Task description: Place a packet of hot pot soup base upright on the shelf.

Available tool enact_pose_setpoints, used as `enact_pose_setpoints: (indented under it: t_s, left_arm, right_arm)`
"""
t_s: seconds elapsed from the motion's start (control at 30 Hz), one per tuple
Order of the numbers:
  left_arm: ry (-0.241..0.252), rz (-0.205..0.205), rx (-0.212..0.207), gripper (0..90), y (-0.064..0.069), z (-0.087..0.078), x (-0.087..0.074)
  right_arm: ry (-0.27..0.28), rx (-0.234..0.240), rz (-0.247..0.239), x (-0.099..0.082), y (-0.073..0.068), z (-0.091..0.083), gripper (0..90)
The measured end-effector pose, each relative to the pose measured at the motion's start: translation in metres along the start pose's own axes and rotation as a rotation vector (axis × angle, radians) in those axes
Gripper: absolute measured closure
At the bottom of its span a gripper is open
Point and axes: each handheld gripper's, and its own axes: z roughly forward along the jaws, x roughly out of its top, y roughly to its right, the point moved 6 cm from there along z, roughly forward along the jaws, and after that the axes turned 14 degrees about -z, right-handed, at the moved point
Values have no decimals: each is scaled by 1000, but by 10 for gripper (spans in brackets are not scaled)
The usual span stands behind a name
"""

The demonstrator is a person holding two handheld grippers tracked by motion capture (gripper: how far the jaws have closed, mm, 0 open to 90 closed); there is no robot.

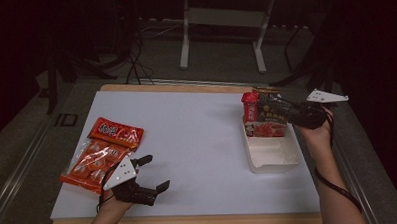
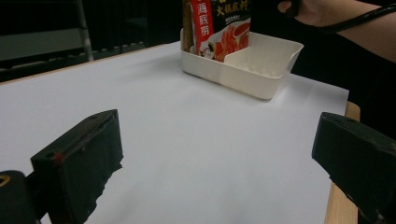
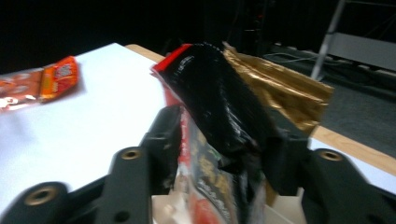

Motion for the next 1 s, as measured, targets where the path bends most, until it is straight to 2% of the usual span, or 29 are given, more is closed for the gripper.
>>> enact_pose_setpoints:
  t_s: [0.23, 0.33, 0.53, 0.63, 0.77, 0.93, 1.0]
  left_arm:
    - [-1, -2, -3, 24, -1, 1, 0]
    - [-7, 6, -4, 24, -1, 1, -1]
    - [-11, 3, -8, 24, -1, 1, -2]
    - [-26, 16, -3, 24, 0, 3, -3]
    - [-34, 4, -19, 52, 2, 4, -4]
    - [-31, 11, -27, 52, 6, 4, -2]
    - [-34, 11, -27, 52, 6, 5, -1]
  right_arm:
    - [40, -4, -5, 11, -3, -9, 468]
    - [81, -2, -2, 19, -6, -16, 423]
    - [89, -13, -14, 30, -12, -20, 396]
    - [95, -10, -35, 39, -21, -22, 362]
    - [92, -26, -49, 45, -26, -24, 334]
    - [117, -48, -53, 56, -29, -28, 315]
    - [129, -43, -54, 62, -33, -31, 295]
